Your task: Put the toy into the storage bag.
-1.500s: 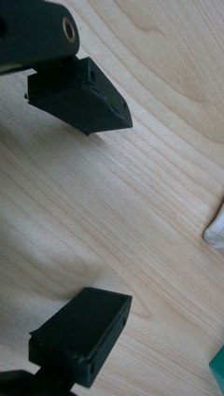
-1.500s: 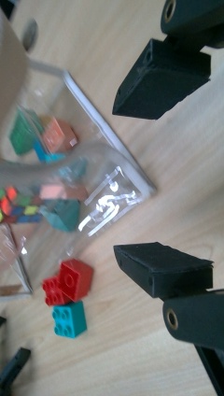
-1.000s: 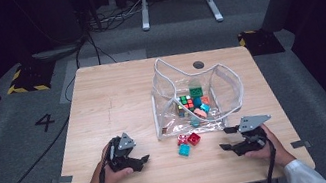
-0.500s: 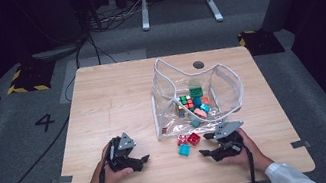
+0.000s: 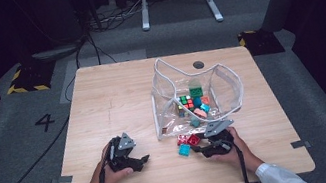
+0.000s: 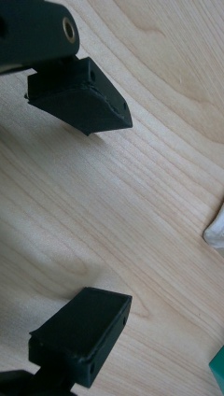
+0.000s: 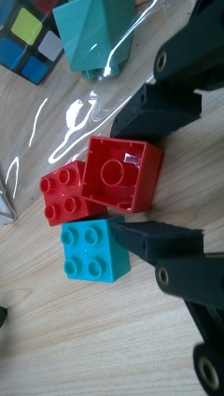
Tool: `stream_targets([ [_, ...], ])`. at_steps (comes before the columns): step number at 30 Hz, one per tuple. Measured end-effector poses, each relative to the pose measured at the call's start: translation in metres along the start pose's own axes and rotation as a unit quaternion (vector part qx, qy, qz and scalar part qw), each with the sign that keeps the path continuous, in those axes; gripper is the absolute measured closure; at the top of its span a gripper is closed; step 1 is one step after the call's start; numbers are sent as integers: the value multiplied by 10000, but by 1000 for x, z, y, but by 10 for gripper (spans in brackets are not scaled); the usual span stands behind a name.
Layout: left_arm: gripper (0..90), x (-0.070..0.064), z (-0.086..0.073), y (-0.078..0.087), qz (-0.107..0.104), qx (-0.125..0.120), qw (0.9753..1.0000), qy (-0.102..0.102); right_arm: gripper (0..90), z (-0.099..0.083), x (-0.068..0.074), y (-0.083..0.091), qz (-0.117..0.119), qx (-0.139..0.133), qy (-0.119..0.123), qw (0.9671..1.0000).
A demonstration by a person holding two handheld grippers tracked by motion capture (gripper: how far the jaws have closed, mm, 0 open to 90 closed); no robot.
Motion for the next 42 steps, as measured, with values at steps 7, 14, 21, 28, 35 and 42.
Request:
stream_targets([
  [7, 144, 0, 0, 0, 5, 1, 10000, 3, 590, -2, 0, 3, 27, -75, 143, 9999],
  [14, 146, 0, 0, 1, 50, -5, 10000, -14, 591, -10, 0, 14, -36, -108, 159, 9998],
  [21, 145, 0, 0, 1, 45, 1, 10000, -23, 592, -24, -2, 31, 70, -85, 199, 9997],
  [28, 145, 0, -1, 1, 17, 8, 10000, -11, 592, -32, -9, 52, 46, -175, 114, 9998],
  [35, 145, 0, -1, 1, 13, 10, 10000, -10, 591, -43, -16, 72, -103, -161, 115, 9998],
  [42, 144, 0, -1, 1, 1, 7, 10000, 5, 591, -56, -32, 90, -363, -194, 9, 9992],
])
Point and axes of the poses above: each handheld gripper's, and its own axes: y roughly backward along the jaws, z roughly out of its top, x roughly to its left, the point moved 4 cm from there along -y, roughly forward along the jaws, and after that the axes turned 2 degrees about -y, right-handed, at the moved point
